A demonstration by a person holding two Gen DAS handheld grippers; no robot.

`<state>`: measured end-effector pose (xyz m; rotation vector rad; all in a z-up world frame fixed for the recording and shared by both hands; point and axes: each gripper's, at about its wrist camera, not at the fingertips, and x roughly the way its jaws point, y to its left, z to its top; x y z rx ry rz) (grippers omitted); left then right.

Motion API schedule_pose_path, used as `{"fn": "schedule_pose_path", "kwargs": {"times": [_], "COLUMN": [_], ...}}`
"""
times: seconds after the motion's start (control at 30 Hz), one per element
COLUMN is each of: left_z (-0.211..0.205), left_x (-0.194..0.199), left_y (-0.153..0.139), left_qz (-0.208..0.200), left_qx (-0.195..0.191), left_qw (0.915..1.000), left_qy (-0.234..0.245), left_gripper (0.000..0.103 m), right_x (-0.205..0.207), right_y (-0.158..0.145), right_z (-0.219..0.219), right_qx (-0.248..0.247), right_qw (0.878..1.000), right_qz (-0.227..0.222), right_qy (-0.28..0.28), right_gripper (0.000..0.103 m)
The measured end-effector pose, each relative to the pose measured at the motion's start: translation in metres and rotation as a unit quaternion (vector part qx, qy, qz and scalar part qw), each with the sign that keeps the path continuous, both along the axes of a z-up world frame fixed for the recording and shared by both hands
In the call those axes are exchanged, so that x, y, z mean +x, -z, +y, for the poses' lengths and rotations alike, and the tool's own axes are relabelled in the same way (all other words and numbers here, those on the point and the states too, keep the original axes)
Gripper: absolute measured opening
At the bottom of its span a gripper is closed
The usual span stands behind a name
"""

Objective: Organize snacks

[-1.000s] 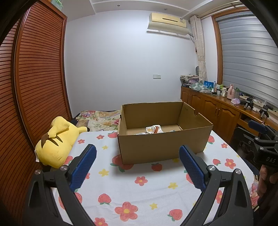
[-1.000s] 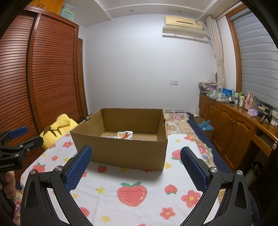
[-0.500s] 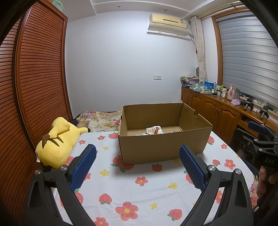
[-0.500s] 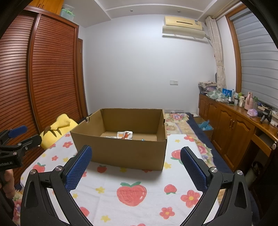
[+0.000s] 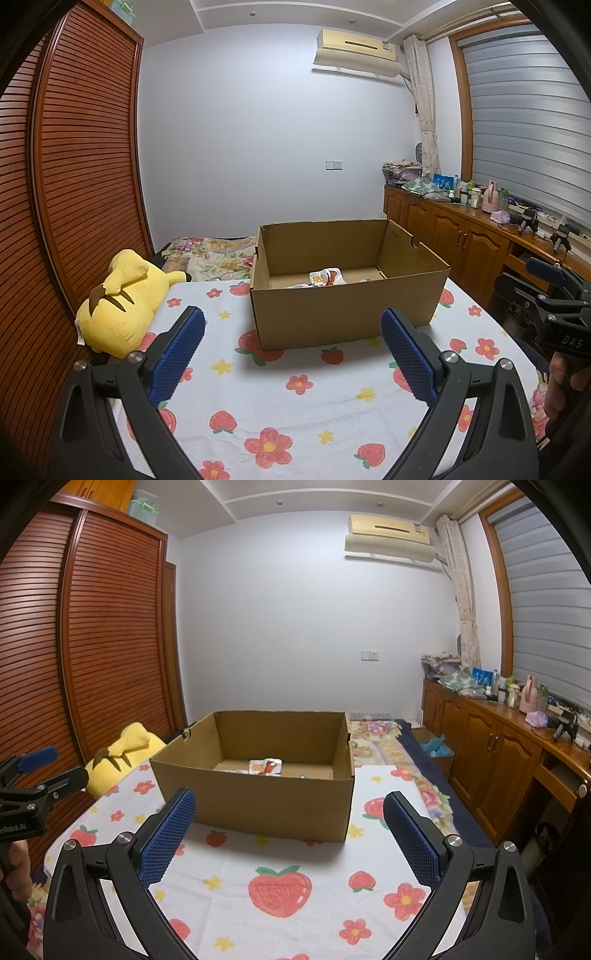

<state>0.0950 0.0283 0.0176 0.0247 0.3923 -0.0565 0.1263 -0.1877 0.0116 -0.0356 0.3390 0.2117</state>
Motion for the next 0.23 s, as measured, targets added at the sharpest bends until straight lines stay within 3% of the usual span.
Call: {"fn": "schedule_pose_path", "kwargs": {"times": [0.23], "left_z": [-0.0001], "left_x": [-0.0003], "left_y": [0.0000], "left_qz": [0.000], "left_qx": [-0.001], "left_qw": [1.0000], "left_qy": [-0.002], "left_gripper": [0.097], "right_x": [-0.0007], "right_y": [-0.0002], "right_z": [-0.0005], "right_qx": [0.000], "right_qw": [1.000], "right_qz": [-0.001], "right_qy": [0.001], "right_gripper": [0.103]}}
